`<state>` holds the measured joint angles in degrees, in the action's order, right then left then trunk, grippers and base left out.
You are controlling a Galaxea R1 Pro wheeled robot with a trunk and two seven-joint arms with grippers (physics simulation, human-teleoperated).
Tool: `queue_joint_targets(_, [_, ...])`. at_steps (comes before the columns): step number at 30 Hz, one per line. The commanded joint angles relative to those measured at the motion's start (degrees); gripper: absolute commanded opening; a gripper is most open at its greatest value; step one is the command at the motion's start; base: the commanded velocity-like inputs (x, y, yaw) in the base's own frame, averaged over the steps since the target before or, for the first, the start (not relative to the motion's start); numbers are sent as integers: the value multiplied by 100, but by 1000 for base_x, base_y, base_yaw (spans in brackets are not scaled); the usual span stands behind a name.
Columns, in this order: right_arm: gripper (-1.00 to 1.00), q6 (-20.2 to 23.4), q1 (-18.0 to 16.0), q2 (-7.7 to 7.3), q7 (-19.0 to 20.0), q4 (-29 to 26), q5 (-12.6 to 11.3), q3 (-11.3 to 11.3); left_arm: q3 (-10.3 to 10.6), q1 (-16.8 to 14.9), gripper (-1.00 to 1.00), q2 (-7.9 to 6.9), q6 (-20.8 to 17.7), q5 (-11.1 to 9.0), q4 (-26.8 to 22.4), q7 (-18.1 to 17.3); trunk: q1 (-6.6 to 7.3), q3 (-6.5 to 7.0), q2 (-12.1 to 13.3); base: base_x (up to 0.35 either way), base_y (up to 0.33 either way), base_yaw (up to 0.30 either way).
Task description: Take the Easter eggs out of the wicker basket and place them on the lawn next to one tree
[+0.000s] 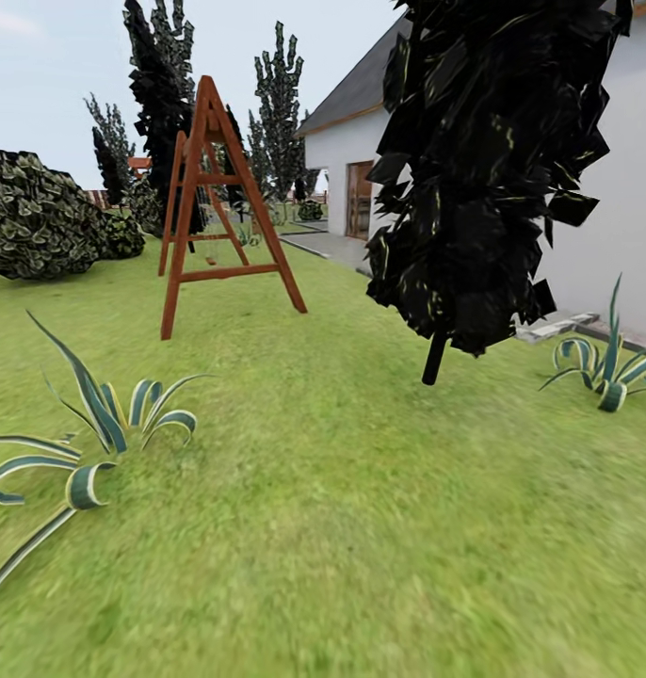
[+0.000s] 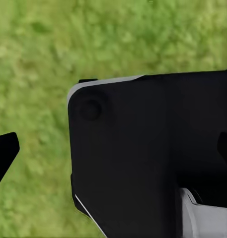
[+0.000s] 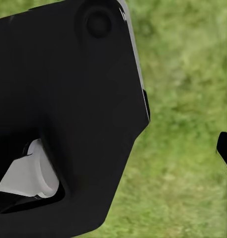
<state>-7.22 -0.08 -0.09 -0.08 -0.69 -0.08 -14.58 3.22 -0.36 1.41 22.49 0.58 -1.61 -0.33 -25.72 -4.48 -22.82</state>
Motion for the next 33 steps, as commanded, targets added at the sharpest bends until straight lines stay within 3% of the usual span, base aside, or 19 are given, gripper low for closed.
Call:
queue_joint_targets(1, [100, -16, -1, 0, -1, -2, -1, -19, 29, -5, 100, -1, 18, 4, 2, 7, -6, -11, -10, 339, -75, 212])
queue_joint_targets(8, [100, -16, -1, 0, -1, -1, 0, -19, 28, -7, 100, -1, 18, 4, 2, 7, -6, -11, -10, 339, -31, 192])
queue_joint_targets(33, [100, -16, -1, 0, -1, -1, -1, -19, 29, -5, 100, -3, 18, 5, 2, 7, -6, -11, -10, 339, -1, 63])
